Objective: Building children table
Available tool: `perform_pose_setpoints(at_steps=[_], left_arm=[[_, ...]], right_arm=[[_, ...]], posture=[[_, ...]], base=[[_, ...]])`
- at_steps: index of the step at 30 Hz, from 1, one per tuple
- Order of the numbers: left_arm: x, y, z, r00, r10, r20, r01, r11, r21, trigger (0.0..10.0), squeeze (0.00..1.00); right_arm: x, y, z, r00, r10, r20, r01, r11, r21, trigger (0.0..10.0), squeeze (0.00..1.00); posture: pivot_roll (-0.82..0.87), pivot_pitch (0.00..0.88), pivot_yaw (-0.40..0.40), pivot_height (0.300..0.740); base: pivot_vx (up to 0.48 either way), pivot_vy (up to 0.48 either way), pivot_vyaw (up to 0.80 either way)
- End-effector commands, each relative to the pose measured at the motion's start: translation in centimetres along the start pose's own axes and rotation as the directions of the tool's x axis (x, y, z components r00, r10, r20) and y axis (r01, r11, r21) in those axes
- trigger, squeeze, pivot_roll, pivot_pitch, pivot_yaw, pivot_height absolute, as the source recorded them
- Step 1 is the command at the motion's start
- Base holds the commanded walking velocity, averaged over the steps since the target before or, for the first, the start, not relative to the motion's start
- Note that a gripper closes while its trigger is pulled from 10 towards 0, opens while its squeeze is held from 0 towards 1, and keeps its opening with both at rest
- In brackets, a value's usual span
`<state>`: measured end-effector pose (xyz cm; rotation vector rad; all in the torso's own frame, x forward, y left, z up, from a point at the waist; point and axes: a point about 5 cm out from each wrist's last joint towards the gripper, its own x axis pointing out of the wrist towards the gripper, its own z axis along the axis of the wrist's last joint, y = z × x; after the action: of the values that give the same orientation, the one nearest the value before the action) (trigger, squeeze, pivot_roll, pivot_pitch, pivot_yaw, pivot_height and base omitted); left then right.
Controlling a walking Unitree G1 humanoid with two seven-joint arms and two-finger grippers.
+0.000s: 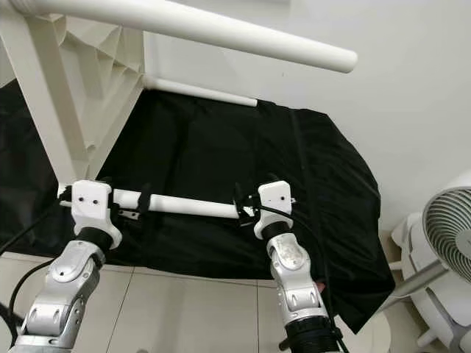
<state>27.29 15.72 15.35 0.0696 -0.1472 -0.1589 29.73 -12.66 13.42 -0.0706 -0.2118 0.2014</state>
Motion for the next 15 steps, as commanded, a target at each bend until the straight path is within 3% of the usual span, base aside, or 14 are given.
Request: perform_pose_setpoints(at_steps=[1, 6, 15], left_arm=[[0.22, -0.35, -0.13, 1.000, -0.015, -0.002, 0.015, 1.000, -0.021, 10.0, 0.00], [0.12, -0.22, 0.14, 1.000, -0.010, 0.005, 0.010, 0.999, -0.042, 10.0, 0.00], [0.15, 0.38, 0.38, 1.000, 0.018, 0.010, -0.017, 0.999, -0.044, 10.0, 0.00]], right_arm=[[-0.41, -0.88, -0.52, 1.000, -0.024, -0.017, 0.024, 1.000, 0.000, 10.0, 0.00], [-0.78, -1.43, -0.43, 0.999, -0.035, -0.004, 0.035, 0.999, 0.001, 10.0, 0.00], [-1.01, -1.65, -0.54, 0.999, -0.046, 0.000, 0.046, 0.999, 0.002, 10.0, 0.00]], posture=[[0.05, 0.000, -0.130, 0.740], [0.05, 0.000, -0.130, 0.740], [0.05, 0.000, -0.121, 0.740]], base=[[0.000, 0.000, 0.00], [0.000, 0.000, 0.00], [0.000, 0.280, 0.00]])
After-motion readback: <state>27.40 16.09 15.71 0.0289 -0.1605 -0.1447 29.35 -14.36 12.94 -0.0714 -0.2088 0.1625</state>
